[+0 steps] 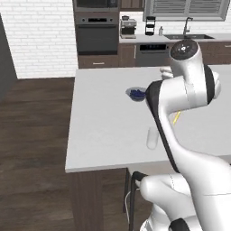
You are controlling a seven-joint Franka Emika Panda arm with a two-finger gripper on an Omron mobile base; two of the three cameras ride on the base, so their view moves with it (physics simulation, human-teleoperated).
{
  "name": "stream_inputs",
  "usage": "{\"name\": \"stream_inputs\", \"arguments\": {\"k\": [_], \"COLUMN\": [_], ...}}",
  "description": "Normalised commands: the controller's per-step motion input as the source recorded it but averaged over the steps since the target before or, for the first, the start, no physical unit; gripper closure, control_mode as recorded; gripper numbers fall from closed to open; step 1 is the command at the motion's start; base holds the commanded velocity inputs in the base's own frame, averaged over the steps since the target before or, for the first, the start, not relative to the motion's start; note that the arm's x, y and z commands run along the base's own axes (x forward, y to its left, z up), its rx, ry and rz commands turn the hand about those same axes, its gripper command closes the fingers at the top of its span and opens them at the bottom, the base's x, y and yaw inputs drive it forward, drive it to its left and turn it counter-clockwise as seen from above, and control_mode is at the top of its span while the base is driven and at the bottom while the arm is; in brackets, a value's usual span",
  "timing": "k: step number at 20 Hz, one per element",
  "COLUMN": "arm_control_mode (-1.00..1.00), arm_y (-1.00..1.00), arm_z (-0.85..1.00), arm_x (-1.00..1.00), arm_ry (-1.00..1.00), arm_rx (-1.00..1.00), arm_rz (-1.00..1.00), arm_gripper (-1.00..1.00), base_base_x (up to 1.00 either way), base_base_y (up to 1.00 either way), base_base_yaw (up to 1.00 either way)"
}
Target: Take a straw from the drawer in front and place it inside the glass cup on the dining counter.
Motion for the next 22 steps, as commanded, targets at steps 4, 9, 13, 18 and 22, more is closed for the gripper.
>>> {"name": "stream_inputs", "arguments": {"k": [4,9,13,18,22], "arm_control_mode": [-1.0,-1.0,-1.0,-1.0,-1.0], "arm_y": [0.01,0.0,0.0,0.0,0.0], "arm_z": [0.0,-0.16,-0.37,-0.4,-0.26], "arm_x": [0.56,0.36,0.07,0.09,0.39], "arm_ry": [-0.13,-0.19,-0.1,0.03,0.09], "arm_rx": [-0.16,-0.26,-0.29,-0.19,-0.07], "arm_rz": [-0.21,-0.23,-0.2,-0.14,-0.11], "arm_gripper": [1.0,1.0,1.0,1.0,1.0], "base_base_x": [0.0,0.0,0.0,0.0,0.0], "base_base_y": [0.0,0.0,0.0,0.0,0.0], "base_base_yaw": [0.0,0.0,0.0,0.0,0.0]}}
